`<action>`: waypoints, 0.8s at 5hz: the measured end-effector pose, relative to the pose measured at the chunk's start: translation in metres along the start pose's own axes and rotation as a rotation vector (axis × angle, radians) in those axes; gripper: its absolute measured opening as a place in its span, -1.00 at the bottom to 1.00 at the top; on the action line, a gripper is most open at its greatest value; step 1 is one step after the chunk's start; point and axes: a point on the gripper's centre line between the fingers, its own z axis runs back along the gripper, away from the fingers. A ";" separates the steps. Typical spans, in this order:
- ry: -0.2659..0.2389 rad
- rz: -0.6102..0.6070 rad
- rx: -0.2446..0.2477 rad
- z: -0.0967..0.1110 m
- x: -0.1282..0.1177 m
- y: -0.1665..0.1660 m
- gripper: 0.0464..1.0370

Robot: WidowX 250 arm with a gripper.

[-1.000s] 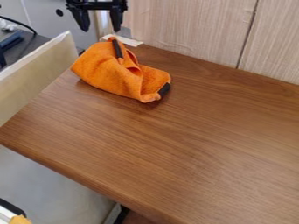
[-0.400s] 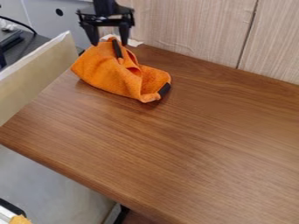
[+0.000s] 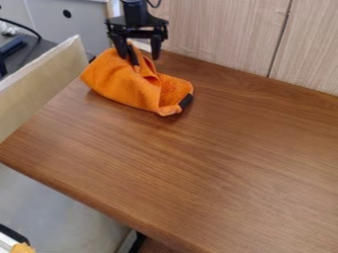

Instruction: Unfold the cloth from top left to bottom left

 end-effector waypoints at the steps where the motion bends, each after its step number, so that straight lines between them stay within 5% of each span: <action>1: -0.011 -0.005 0.009 -0.001 0.001 -0.006 0.86; 2: 0.020 -0.001 0.052 -0.018 -0.001 0.003 0.31; 4: 0.021 0.000 0.077 -0.021 -0.001 0.007 -0.74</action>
